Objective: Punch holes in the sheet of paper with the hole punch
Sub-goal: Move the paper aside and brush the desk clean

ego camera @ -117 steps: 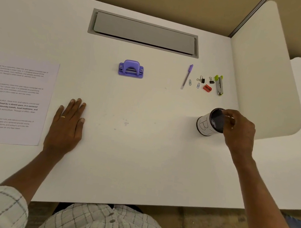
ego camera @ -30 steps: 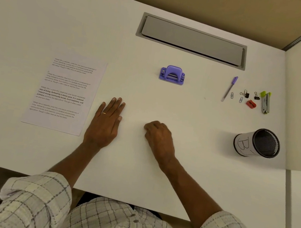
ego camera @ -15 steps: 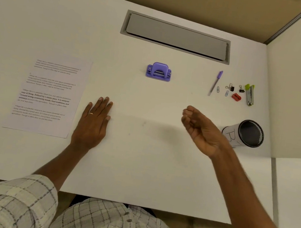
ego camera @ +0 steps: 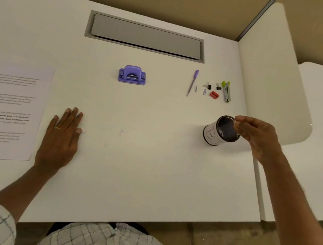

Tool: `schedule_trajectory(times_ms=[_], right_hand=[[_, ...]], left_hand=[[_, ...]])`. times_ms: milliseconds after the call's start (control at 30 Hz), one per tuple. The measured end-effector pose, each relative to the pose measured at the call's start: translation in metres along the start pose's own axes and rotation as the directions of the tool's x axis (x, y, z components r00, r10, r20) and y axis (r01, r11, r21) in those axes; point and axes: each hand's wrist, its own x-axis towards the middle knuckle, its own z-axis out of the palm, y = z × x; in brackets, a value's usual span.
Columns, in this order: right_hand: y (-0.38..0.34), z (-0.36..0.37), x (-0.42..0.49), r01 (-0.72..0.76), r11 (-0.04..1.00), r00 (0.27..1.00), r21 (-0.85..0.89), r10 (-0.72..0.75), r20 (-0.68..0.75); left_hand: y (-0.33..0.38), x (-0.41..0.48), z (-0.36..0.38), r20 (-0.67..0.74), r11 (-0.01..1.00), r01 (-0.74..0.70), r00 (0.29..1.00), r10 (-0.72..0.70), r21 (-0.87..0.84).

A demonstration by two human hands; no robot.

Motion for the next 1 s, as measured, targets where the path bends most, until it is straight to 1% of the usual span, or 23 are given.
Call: schedule_trajectory(times_ms=[100, 267, 433, 567, 667, 767, 900, 1000], right_hand=[[0.007, -0.002, 0.002, 0.047, 0.988, 0.998, -0.150, -0.055, -0.044], [0.009, 0.003, 0.000, 0.033, 0.942, 0.990, -0.334, -0.076, -0.117], [0.003, 0.010, -0.004, 0.107, 0.821, 0.958, -0.561, -0.236, -0.162], [0.001, 0.014, -0.003, 0.130, 0.727, 0.936, -0.674, -0.315, -0.159], [0.003, 0.017, -0.003, 0.152, 0.665, 0.925, -0.731, -0.357, -0.131], [0.007, 0.019, -0.001, 0.169, 0.634, 0.914, -0.754, -0.388, -0.121], [0.009, 0.022, -0.003, 0.231, 0.617, 0.917, -0.752, -0.396, -0.043], [0.009, 0.043, -0.017, 0.322, 0.655, 0.860, -0.683, -0.504, -0.078]], left_hand=[[-0.002, -0.001, 0.001, -0.014, 1.000, -0.009, 1.000, 0.009, 0.019], [-0.002, 0.001, 0.002, -0.004, 1.000, 0.005, 1.000, -0.005, 0.030], [-0.001, 0.001, 0.001, -0.006, 0.999, 0.004, 1.000, -0.004, 0.032], [0.001, 0.001, 0.001, -0.008, 1.000, 0.010, 1.000, -0.010, 0.025], [0.001, 0.001, 0.001, -0.016, 1.000, 0.007, 1.000, -0.007, 0.016], [-0.001, 0.001, 0.003, -0.028, 1.000, -0.002, 1.000, 0.003, 0.022], [-0.005, 0.001, 0.006, -0.025, 1.000, -0.010, 1.000, 0.011, 0.027], [-0.006, 0.001, 0.006, -0.032, 0.999, -0.011, 0.999, 0.012, 0.035]])
